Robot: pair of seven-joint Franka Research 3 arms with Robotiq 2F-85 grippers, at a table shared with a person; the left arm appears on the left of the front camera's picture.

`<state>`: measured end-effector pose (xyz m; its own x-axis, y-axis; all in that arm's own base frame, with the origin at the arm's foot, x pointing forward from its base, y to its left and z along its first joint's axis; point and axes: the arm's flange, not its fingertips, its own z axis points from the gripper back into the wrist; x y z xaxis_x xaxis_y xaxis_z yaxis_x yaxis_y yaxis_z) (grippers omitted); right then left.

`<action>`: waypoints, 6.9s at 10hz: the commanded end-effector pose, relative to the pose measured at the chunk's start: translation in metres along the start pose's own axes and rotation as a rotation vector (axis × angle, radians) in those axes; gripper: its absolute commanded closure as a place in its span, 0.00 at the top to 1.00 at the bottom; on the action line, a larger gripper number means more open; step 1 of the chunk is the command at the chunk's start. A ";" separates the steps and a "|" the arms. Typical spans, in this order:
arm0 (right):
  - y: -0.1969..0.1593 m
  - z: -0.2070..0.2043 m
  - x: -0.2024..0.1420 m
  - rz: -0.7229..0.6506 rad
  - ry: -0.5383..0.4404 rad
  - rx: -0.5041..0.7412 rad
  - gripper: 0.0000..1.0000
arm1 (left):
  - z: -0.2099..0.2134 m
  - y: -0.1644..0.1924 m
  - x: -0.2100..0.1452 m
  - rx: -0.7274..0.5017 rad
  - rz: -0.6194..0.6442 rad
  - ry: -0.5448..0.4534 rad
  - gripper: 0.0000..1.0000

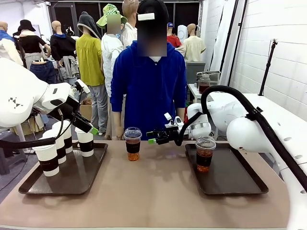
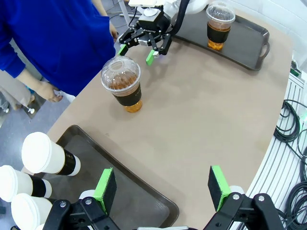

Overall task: Distribute the coffee onto the tray.
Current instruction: Pick up another iced Americano from the middle of the table and place it on the right Handle tray.

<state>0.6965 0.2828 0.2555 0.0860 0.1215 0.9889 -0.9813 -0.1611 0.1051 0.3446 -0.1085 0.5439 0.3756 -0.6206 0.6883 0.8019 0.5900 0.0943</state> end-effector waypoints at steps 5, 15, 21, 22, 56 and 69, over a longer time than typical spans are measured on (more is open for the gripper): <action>-0.021 -0.037 -0.007 -0.040 0.008 0.000 1.00 | 0.000 0.002 -0.001 -0.003 0.002 -0.003 1.00; -0.011 -0.053 -0.008 -0.050 0.035 0.132 1.00 | 0.000 0.002 -0.001 -0.003 0.002 -0.003 1.00; -0.009 -0.081 -0.008 -0.043 0.075 0.198 1.00 | 0.000 0.002 -0.001 -0.003 0.002 -0.003 1.00; -0.010 -0.085 -0.008 -0.041 0.075 0.203 1.00 | 0.000 0.002 -0.001 -0.003 0.002 -0.003 1.00; 0.099 0.240 0.037 -0.063 -0.038 -0.308 0.70 | 0.000 0.002 -0.001 -0.003 0.002 -0.003 1.00; 0.113 0.251 -0.043 -0.044 -0.040 -0.382 0.70 | 0.000 0.002 -0.001 -0.003 0.002 -0.003 1.00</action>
<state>0.6270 0.0081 0.2492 0.1564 0.1092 0.9816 -0.9702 0.2035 0.1319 0.3445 -0.1085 0.5439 0.3756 -0.6206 0.6883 0.8019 0.5900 0.0944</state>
